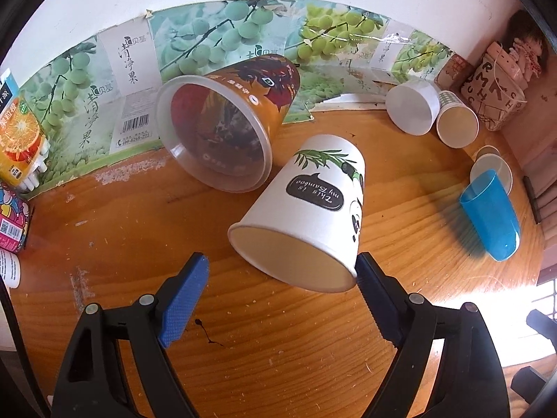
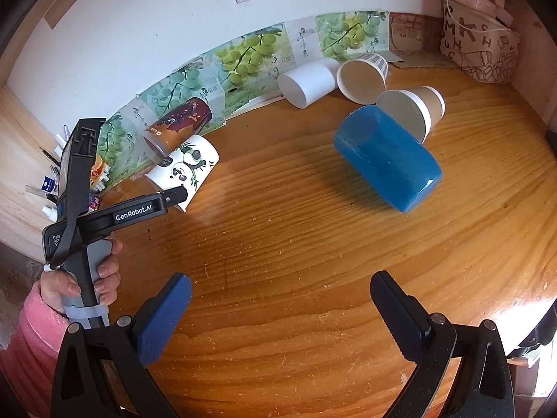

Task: Flip cup upright
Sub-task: 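Approach the white panda cup lying on its side with the left tool, then close the left tool fingers on the rim of the white panda cup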

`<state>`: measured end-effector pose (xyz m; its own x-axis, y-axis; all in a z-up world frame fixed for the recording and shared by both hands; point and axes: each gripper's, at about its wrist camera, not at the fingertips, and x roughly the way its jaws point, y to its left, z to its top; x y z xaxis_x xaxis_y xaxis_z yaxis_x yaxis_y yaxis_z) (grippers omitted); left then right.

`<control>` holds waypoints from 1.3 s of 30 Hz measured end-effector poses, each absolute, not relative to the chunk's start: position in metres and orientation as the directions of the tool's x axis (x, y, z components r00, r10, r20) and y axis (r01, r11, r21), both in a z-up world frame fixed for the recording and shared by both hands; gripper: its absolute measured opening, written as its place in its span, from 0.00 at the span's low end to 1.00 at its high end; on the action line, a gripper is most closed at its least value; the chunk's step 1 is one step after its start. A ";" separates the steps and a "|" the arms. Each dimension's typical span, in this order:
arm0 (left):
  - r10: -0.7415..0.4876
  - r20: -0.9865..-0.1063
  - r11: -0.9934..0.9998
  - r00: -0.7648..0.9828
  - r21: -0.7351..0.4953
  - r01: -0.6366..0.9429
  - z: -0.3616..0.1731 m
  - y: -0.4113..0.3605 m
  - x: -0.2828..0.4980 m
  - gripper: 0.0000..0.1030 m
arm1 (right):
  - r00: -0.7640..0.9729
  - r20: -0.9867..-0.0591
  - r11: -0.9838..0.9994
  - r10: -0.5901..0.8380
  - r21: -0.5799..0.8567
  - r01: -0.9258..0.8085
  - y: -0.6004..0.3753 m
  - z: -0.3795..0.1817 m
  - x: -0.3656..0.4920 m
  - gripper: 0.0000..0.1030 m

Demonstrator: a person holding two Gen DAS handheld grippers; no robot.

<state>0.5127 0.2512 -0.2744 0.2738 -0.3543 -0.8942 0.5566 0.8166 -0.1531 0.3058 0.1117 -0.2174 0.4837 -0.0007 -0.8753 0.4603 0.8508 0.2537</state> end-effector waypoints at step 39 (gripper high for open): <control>-0.492 -0.828 0.780 0.270 -0.281 0.559 -0.270 0.247 0.524 0.06 | 0.467 -0.884 0.852 0.006 0.249 0.460 0.113 -0.226 0.308 1.00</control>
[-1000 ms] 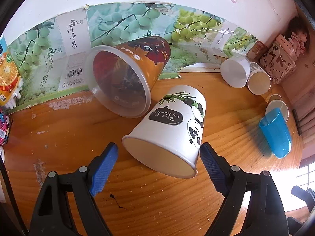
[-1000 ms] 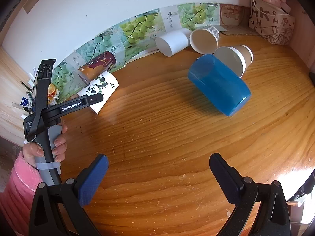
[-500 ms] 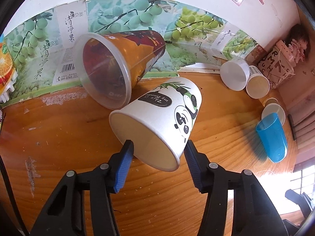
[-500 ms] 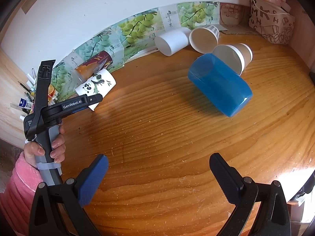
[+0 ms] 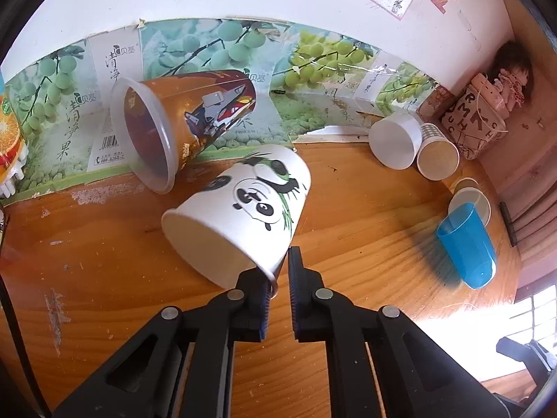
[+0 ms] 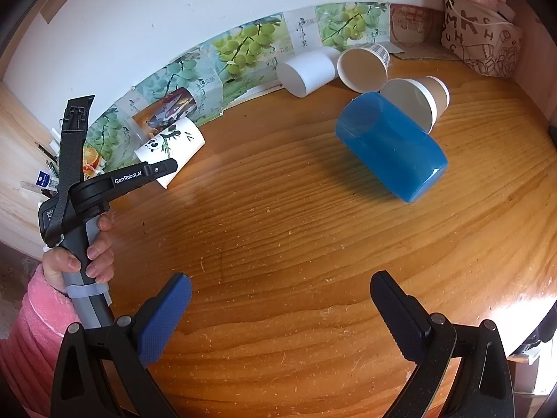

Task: Flip cup upright
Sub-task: 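Close the left tool fingers on the rim of the white panda cup, then lift the white panda cup with the left tool and carry it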

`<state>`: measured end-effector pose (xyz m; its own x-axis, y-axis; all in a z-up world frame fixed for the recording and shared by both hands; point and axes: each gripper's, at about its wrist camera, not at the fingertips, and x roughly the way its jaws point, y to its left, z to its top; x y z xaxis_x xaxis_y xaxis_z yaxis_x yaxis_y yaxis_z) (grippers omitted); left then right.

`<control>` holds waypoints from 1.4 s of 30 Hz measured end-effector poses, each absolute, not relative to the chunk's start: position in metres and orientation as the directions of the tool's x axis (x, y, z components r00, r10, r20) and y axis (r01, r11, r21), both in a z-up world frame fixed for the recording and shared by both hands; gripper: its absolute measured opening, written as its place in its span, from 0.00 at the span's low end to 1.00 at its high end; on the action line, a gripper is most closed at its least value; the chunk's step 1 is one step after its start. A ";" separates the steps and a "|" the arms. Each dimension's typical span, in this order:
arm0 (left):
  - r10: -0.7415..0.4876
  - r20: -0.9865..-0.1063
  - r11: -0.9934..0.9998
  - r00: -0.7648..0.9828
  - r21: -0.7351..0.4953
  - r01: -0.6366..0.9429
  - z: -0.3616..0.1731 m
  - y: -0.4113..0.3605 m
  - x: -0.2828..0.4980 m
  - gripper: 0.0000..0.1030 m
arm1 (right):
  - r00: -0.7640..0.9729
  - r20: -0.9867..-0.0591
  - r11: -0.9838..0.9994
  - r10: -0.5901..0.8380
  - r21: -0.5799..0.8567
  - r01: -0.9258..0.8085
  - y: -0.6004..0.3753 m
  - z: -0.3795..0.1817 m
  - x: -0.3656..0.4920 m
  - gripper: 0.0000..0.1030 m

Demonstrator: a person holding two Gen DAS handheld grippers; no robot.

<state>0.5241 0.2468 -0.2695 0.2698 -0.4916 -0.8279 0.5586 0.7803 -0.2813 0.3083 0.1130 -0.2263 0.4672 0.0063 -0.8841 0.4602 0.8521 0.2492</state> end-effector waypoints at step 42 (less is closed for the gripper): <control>-0.616 -0.786 0.495 0.052 -0.335 0.802 -0.207 0.131 0.307 0.03 | 0.505 -0.854 0.916 -0.126 0.095 0.390 0.038 -0.199 0.159 1.00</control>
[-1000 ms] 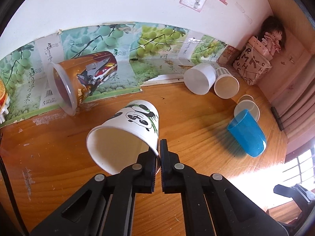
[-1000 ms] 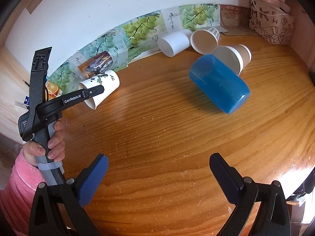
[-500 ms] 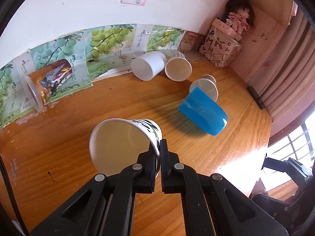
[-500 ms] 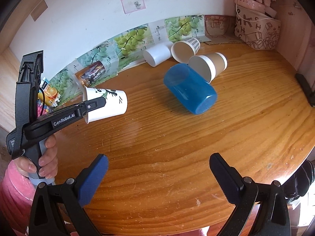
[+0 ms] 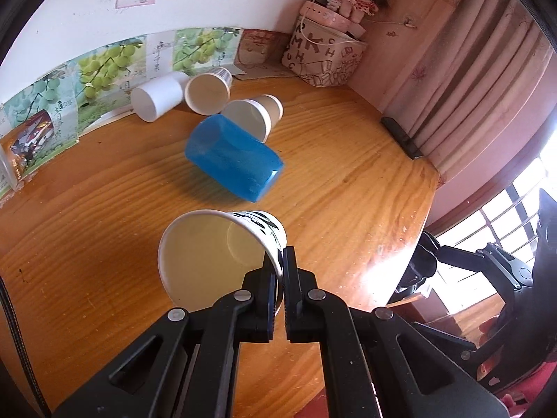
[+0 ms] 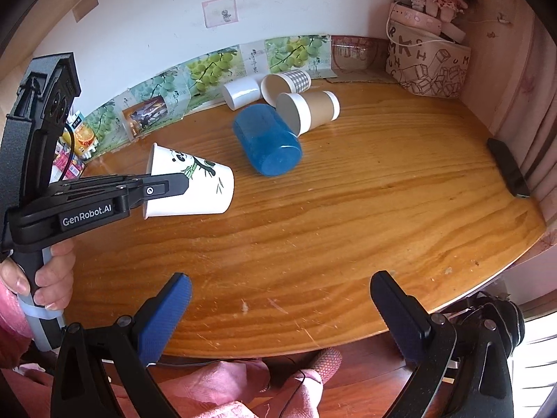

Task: Flip cup upright
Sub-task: 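Lift the white panda cup with the left tool and carry it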

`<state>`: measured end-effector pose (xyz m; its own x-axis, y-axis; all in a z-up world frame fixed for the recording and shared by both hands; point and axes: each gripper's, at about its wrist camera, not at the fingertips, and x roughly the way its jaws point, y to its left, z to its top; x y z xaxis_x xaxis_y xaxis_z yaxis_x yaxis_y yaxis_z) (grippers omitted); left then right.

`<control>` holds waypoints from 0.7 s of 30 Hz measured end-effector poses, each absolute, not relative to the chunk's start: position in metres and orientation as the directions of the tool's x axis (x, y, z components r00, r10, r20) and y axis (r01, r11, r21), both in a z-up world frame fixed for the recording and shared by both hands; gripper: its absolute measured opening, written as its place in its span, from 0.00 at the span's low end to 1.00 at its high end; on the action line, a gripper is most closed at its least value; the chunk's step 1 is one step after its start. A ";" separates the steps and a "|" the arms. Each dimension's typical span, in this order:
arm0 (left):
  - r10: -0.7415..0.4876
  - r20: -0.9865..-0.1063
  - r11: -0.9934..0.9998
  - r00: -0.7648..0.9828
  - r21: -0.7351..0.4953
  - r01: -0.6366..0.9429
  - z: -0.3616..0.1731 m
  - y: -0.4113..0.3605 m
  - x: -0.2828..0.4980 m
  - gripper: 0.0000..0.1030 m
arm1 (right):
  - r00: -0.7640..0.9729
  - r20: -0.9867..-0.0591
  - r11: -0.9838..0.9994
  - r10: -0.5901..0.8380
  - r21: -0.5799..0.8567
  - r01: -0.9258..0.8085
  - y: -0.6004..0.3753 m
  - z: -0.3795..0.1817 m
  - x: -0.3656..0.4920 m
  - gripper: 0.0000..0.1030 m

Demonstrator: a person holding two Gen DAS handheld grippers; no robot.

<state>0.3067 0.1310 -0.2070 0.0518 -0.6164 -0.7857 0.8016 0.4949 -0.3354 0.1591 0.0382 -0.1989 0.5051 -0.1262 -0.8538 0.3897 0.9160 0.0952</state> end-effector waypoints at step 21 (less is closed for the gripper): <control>-0.611 -0.789 0.462 -0.066 -0.423 0.779 -0.229 0.066 0.241 0.03 | 0.497 -0.857 0.960 -0.138 0.008 0.281 -0.012 -0.200 0.118 1.00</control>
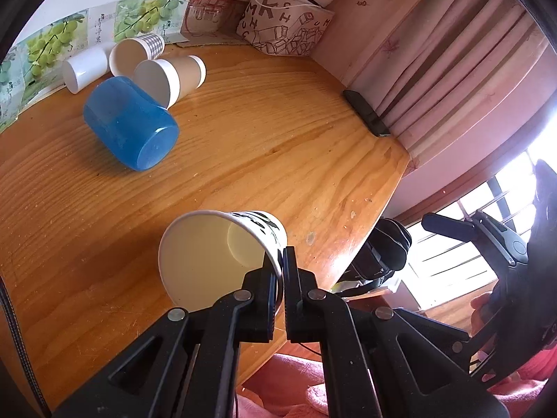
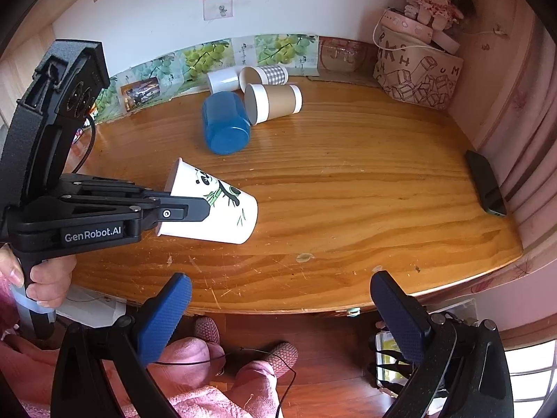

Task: Flip cup upright
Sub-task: 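Lift the white panda cup with the left tool and carry it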

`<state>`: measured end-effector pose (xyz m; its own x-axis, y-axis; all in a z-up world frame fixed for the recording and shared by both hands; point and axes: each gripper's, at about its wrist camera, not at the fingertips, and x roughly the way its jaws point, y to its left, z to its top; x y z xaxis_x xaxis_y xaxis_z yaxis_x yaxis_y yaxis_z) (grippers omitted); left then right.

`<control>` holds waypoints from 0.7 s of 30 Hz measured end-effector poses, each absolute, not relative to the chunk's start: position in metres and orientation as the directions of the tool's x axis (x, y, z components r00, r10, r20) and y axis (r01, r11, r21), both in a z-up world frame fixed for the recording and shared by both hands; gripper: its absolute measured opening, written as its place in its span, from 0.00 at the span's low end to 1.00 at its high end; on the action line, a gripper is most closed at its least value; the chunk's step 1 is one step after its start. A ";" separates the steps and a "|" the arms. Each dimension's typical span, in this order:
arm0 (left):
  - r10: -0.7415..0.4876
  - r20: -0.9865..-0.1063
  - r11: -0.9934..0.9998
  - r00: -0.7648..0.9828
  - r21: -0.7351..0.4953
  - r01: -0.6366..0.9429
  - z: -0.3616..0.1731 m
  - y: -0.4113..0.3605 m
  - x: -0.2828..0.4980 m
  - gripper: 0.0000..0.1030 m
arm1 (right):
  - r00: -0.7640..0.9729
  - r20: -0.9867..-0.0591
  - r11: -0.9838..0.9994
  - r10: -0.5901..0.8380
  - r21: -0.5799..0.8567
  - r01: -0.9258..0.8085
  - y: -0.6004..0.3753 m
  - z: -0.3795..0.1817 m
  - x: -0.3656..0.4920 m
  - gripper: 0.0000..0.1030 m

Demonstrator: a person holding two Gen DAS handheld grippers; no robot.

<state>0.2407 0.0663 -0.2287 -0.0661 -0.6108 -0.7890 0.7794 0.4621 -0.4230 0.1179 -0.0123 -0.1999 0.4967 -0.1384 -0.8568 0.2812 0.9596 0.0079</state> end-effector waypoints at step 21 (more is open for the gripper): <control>-0.540 -0.841 0.612 -0.022 -0.411 0.676 -0.247 0.094 0.291 0.28 | 0.509 -0.856 0.993 -0.091 -0.038 0.112 -0.003 -0.199 0.153 1.00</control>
